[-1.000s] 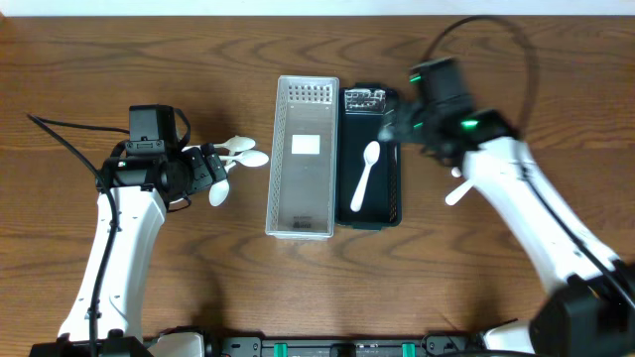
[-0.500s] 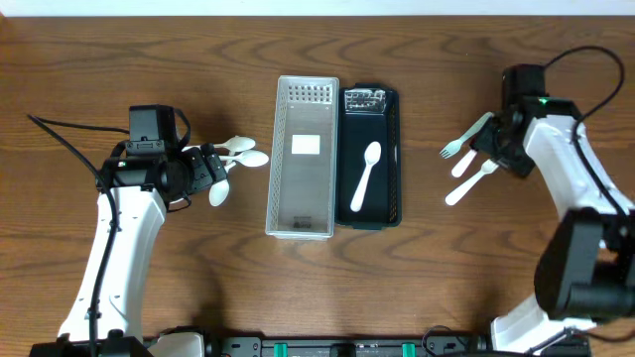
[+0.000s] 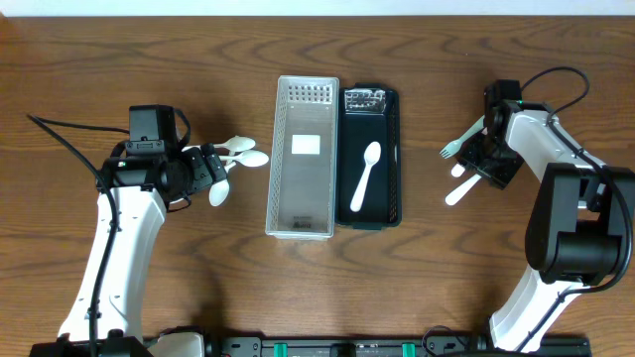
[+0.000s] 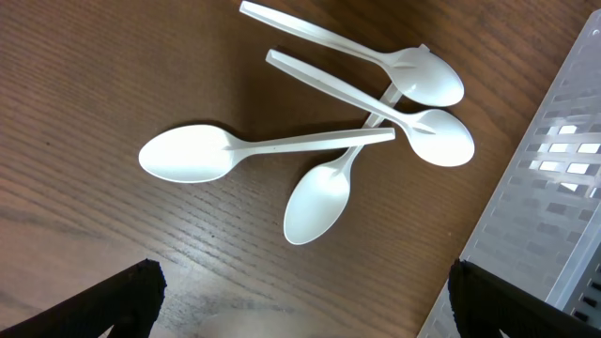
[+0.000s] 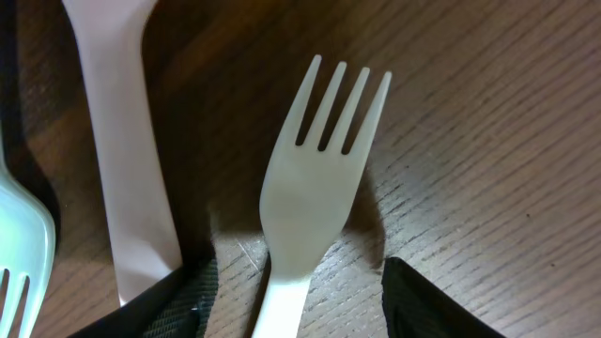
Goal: Pack container
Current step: 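Grasp a white fork with the right gripper, then place the fork into the black basket and open the right gripper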
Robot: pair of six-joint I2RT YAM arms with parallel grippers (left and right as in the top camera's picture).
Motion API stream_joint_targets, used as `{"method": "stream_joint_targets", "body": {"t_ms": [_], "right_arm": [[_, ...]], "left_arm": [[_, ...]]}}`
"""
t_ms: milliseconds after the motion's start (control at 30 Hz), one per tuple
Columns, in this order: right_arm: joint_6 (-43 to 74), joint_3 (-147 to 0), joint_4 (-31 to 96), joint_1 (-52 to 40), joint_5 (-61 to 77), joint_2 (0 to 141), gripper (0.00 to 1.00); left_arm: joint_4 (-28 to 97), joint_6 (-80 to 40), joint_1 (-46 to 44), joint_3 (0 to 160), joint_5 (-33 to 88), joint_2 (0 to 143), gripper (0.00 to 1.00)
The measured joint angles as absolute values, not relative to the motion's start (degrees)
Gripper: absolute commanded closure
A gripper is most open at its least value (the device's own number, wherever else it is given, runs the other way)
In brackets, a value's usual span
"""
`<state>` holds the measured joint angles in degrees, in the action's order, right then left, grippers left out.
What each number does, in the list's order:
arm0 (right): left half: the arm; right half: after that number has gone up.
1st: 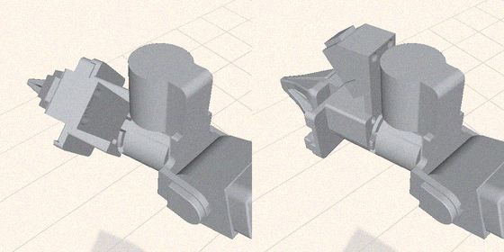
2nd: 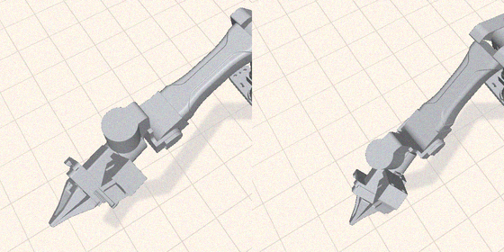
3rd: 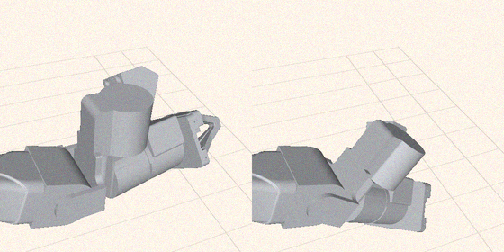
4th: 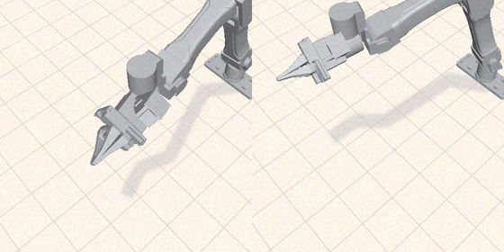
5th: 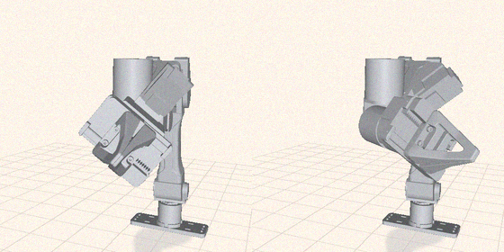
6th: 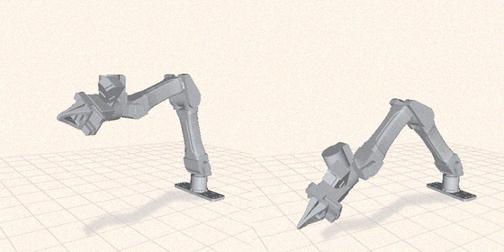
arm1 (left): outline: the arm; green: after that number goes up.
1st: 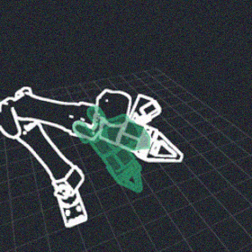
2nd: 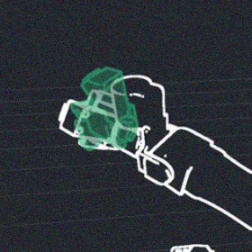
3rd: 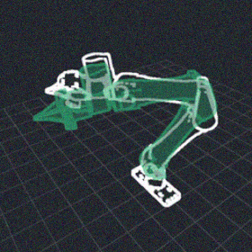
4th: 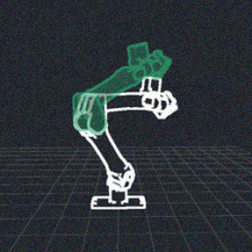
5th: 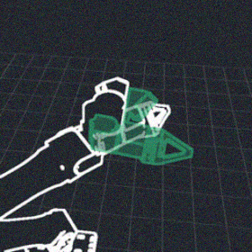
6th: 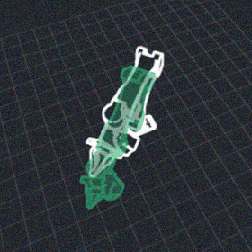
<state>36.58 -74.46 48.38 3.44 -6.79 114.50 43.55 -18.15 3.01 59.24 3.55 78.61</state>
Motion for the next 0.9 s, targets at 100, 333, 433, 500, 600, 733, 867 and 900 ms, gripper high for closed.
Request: {"method": "stream_joint_targets", "body": {"t_ms": [100, 333, 433, 500, 600, 733, 867, 900], "right_arm": [[37.4, -74.1, 47.2, 3.4, -6.3, 114.6, 0.75], [38.7, -73.6, 48.1, 3.4, -6.9, 114.2, 0.98], [38.9, -72.6, 49.8, 3.4, -8.7, 113.4, 0.99], [38.8, -71.4, 51.1, 3.4, -9.7, 112.2, 0.99], [38.1, -70.3, 51.7, 3.0, -10.3, 107.3, 0.99], [35.9, -70.3, 49.9, -0.1, -9.0, 94.6, 0.98], [33.5, -71.1, 45.1, -7.0, -4.7, 82.3, 0.99], [33.2, -71.3, 44.2, -9.0, -4.1, 80.6, 0.99]], "left_arm": [[43.5, -18.2, 3.0, 59.2, 3.7, 78.6, 0.02], [43.6, -18.2, 3.0, 59.2, 3.7, 78.6, 0.02], [43.6, -18.2, 3.0, 59.2, 3.7, 78.6, 0.02], [43.6, -18.2, 3.0, 59.2, 3.7, 78.6, 0.02], [43.5, -18.2, 3.0, 59.2, 3.7, 78.6, 0.02], [43.5, -18.2, 3.0, 59.2, 3.7, 78.6, 0.02], [43.6, -18.2, 3.0, 59.2, 3.7, 78.6, 0.02], [43.6, -18.2, 3.0, 59.2, 3.7, 78.6, 0.02]]}}
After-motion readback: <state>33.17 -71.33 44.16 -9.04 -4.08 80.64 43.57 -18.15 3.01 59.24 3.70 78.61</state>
